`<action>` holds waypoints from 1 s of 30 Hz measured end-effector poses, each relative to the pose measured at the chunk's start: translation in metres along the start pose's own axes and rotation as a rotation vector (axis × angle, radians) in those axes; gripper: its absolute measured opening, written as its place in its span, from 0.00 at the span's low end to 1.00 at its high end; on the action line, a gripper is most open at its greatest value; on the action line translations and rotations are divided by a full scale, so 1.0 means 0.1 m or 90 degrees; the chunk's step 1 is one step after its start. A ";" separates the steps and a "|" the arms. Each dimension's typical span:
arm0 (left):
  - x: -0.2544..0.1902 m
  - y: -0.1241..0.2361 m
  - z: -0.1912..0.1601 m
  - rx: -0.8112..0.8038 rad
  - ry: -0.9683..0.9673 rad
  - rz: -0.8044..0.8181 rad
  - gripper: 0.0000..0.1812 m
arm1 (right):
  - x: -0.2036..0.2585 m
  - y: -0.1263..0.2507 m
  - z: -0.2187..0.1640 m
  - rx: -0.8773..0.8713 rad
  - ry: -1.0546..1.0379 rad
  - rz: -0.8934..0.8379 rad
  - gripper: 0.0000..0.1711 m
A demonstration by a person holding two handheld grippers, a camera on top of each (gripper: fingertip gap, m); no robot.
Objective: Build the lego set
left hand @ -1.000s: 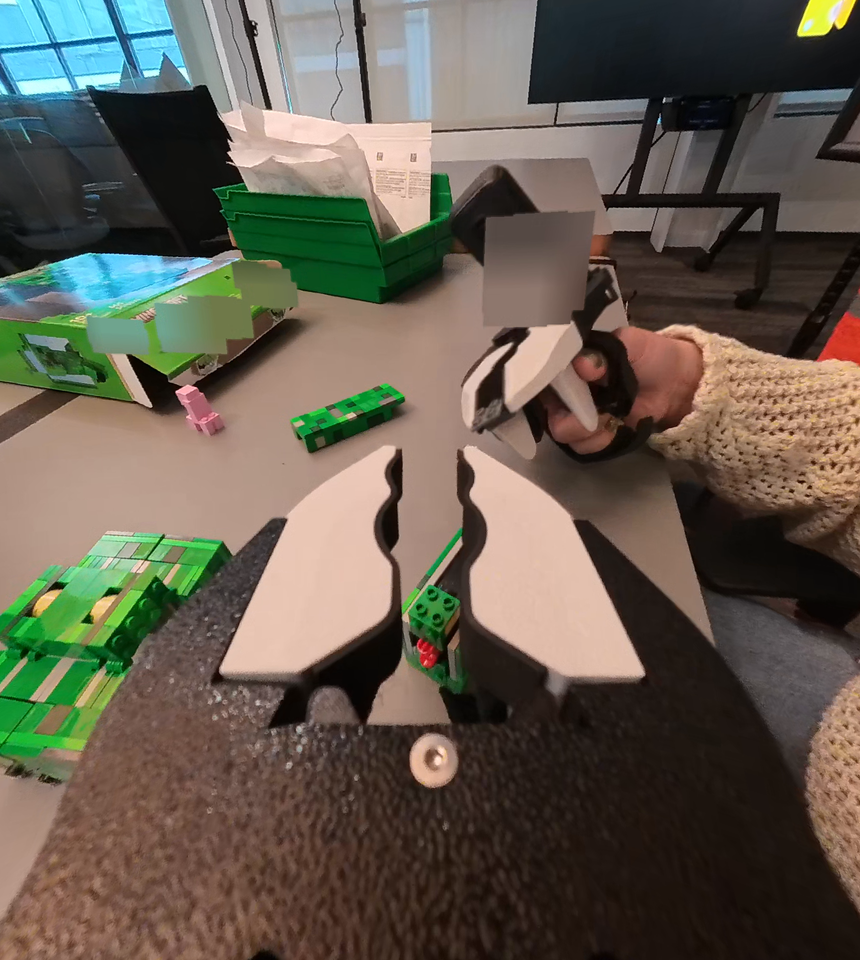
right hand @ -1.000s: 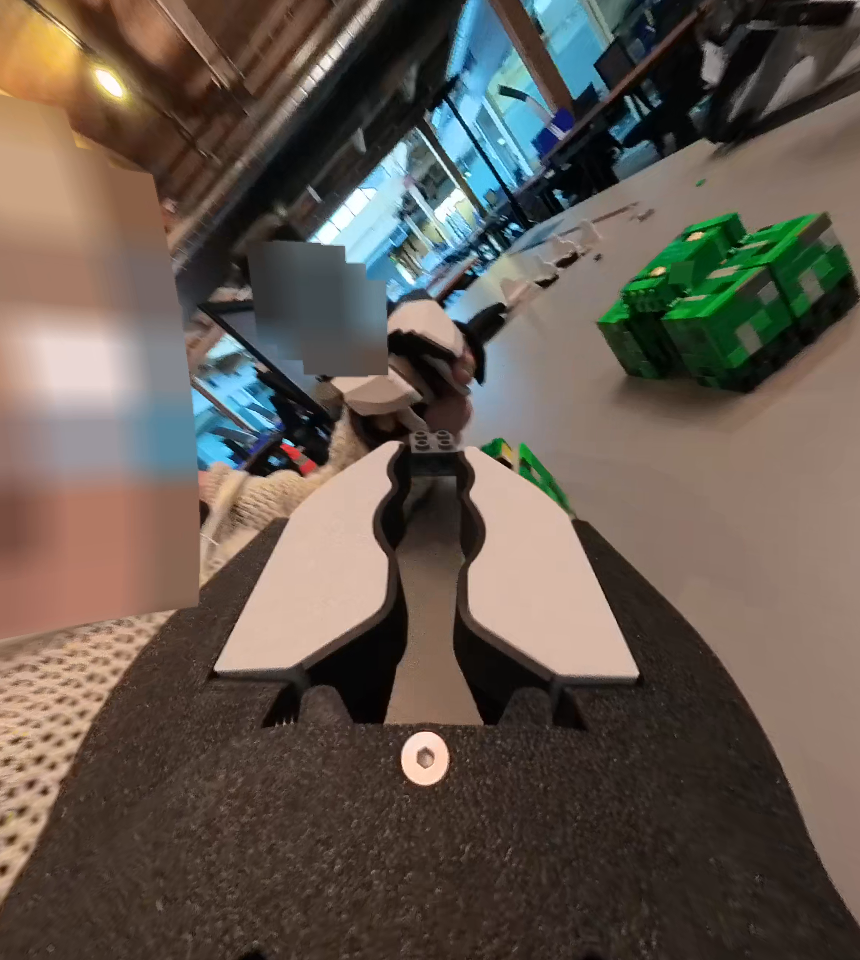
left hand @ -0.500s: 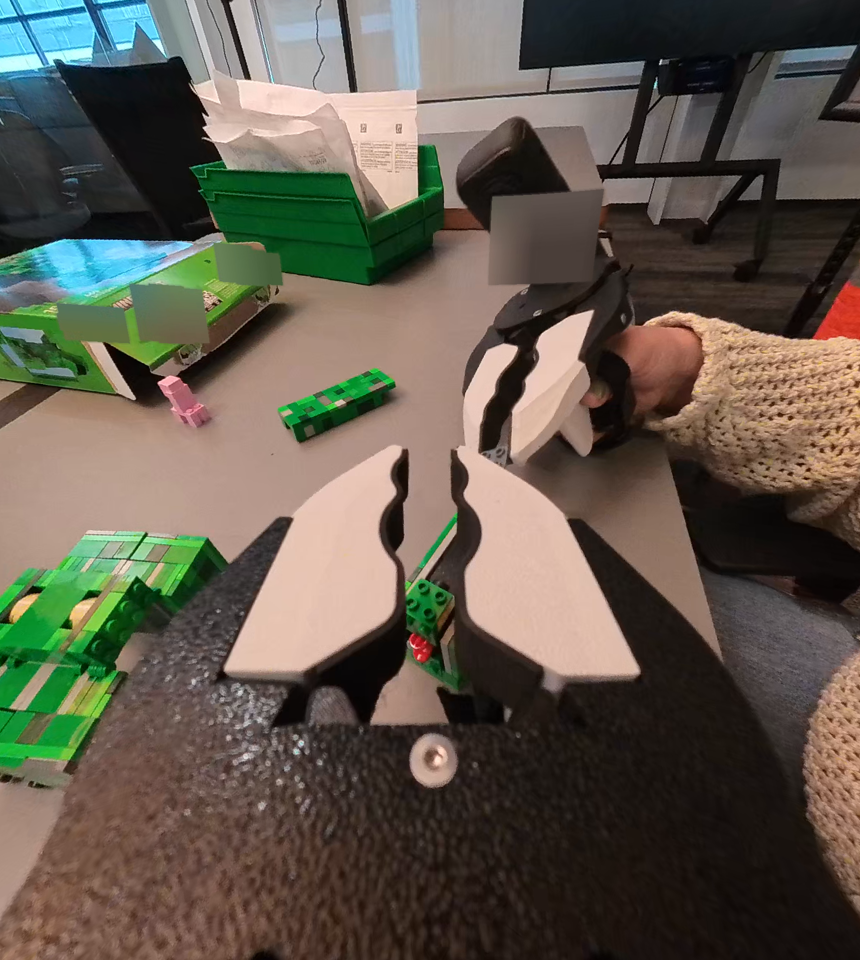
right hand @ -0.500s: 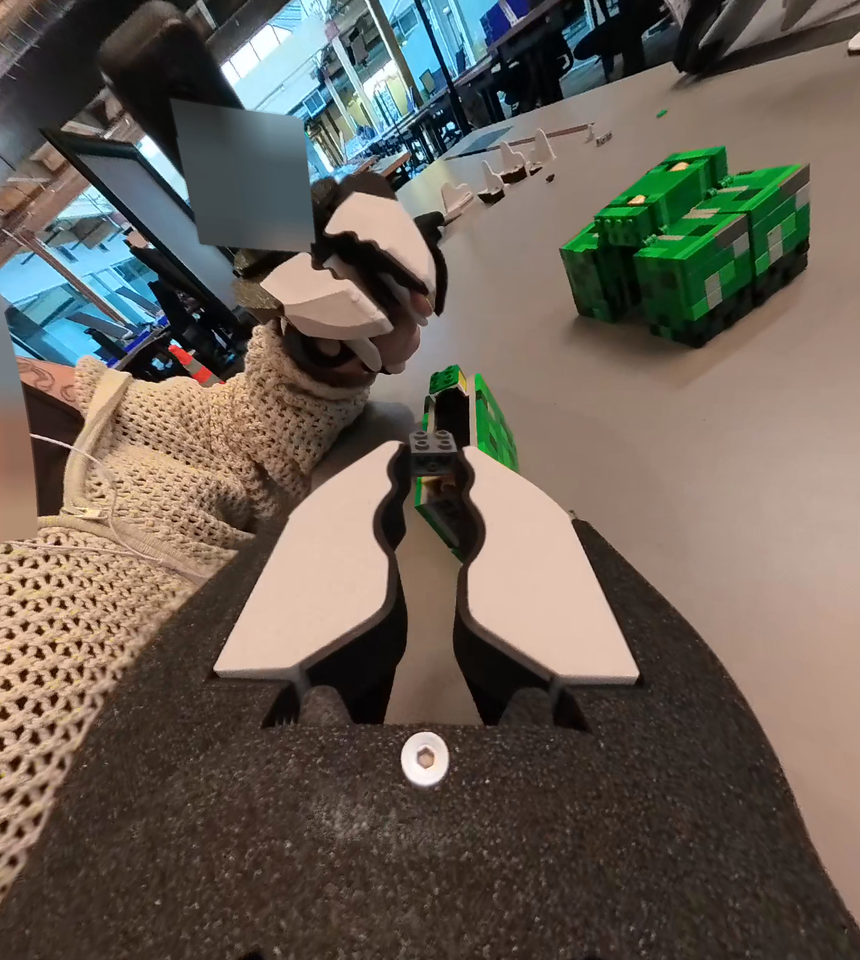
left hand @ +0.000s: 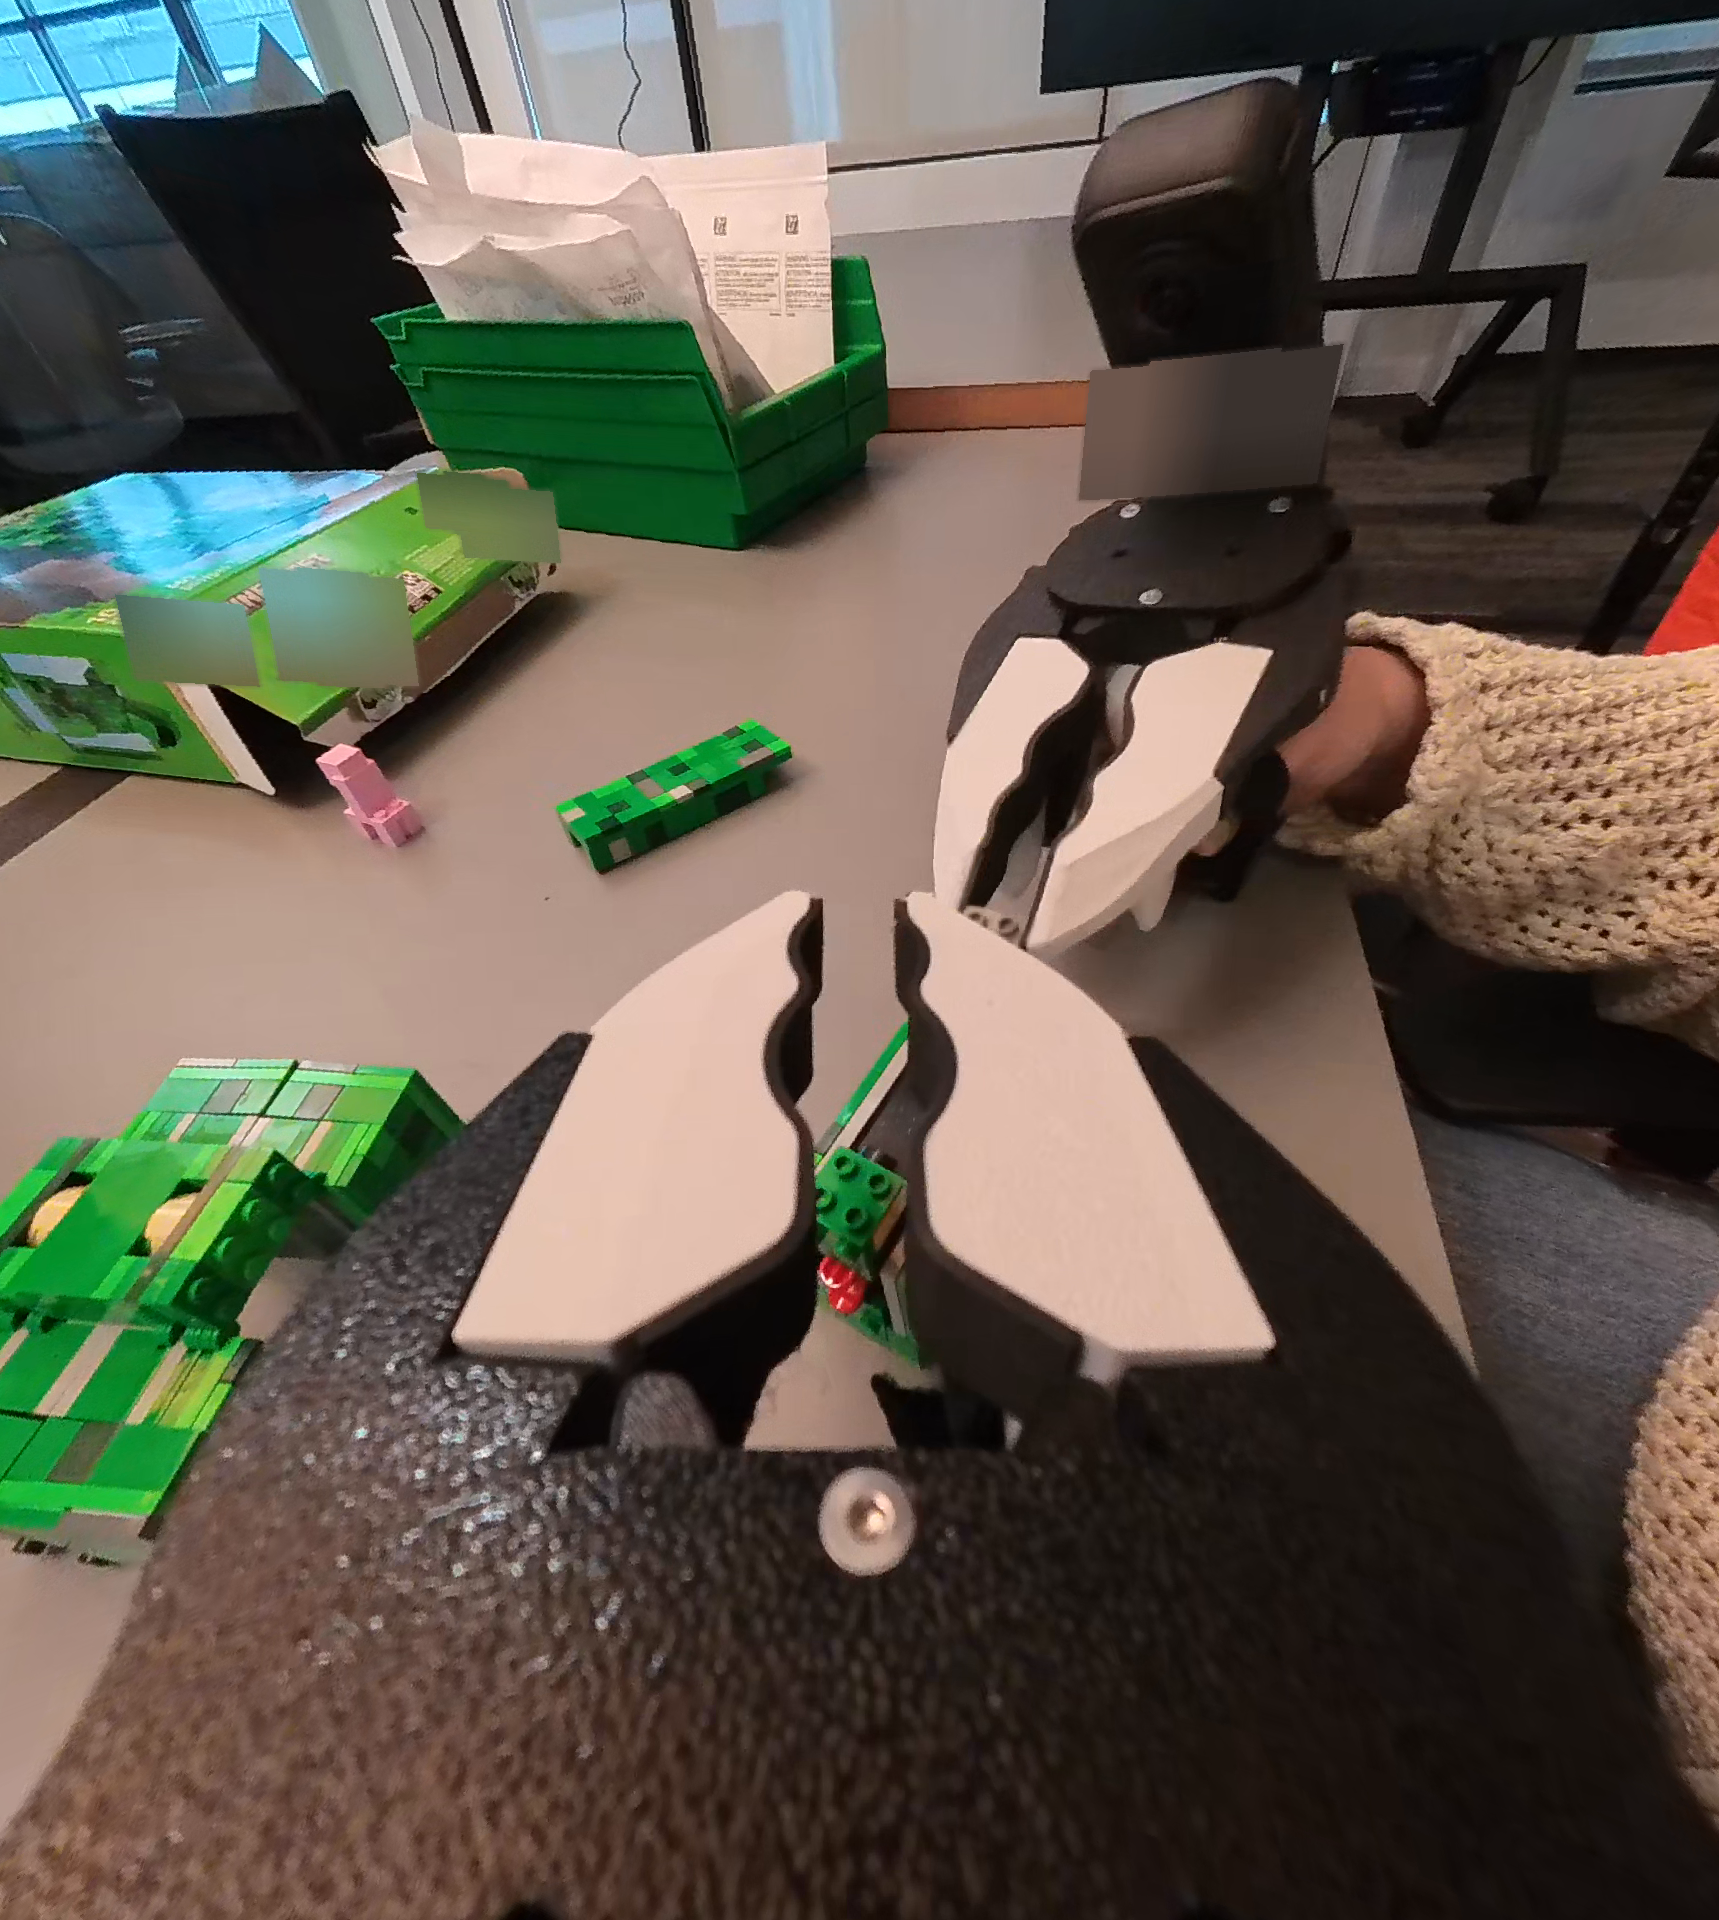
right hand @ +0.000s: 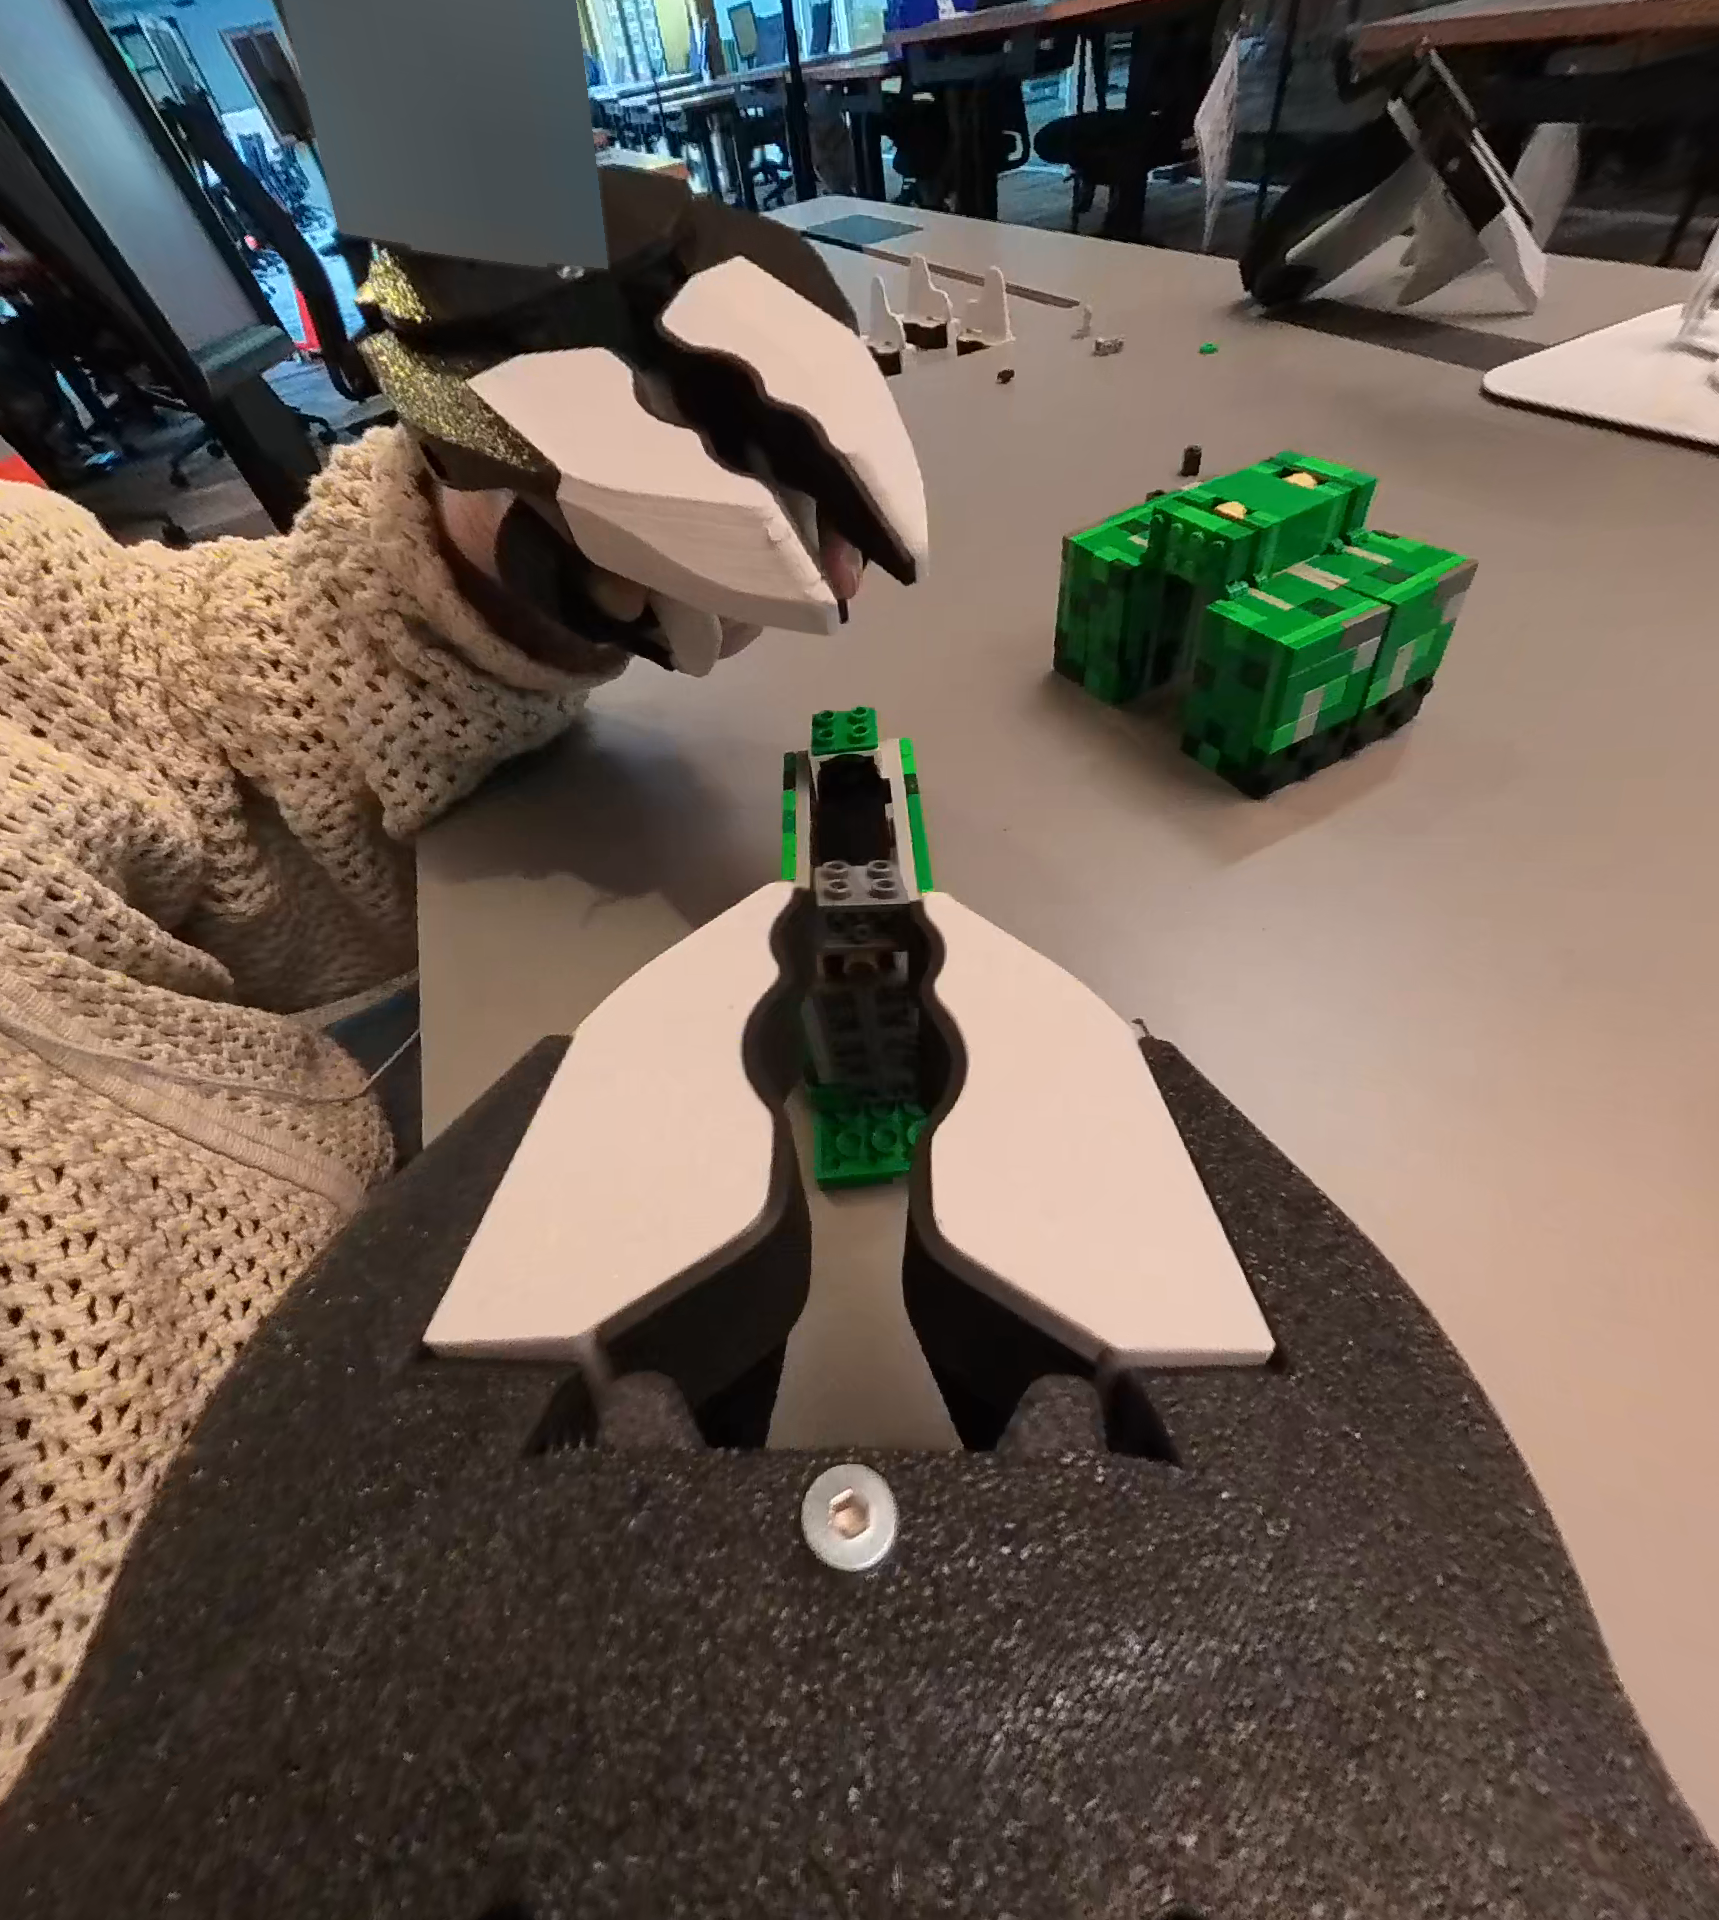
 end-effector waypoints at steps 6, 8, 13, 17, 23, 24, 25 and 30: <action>0.00 0.00 0.00 0.002 -0.002 -0.001 0.06 | -0.02 0.03 0.01 -0.016 -0.019 0.007 0.09; -0.01 0.00 -0.01 0.006 -0.003 -0.006 0.06 | -0.01 0.01 0.00 -0.006 -0.006 0.000 0.09; -0.06 -0.03 -0.04 0.027 -0.037 -0.012 0.04 | 0.04 -0.03 -0.02 0.022 0.056 -0.037 0.09; -0.14 -0.09 -0.09 0.060 -0.096 -0.007 0.02 | 0.04 -0.02 -0.03 0.025 0.075 -0.044 0.09; -0.21 -0.17 -0.16 0.114 -0.192 0.024 0.00 | 0.03 -0.01 -0.04 0.035 0.091 -0.048 0.09; -0.22 -0.19 -0.17 0.118 -0.201 0.026 0.00 | 0.03 -0.01 -0.04 0.036 0.092 -0.047 0.09; -0.23 -0.20 -0.17 0.121 -0.206 0.025 0.00 | 0.03 -0.01 -0.04 0.036 0.093 -0.046 0.09; -0.26 -0.24 -0.16 0.119 -0.212 0.023 0.00 | 0.03 -0.01 -0.04 0.037 0.097 -0.043 0.09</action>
Point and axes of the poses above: each gripper's, where its closed fingertips meet, y back along the fingers, z out of its top, x = y × z across the jaws, the point moved 5 cm from there along y, back along the fingers, and after that the axes turned 1 degree about -x, right-handed, at the moved point
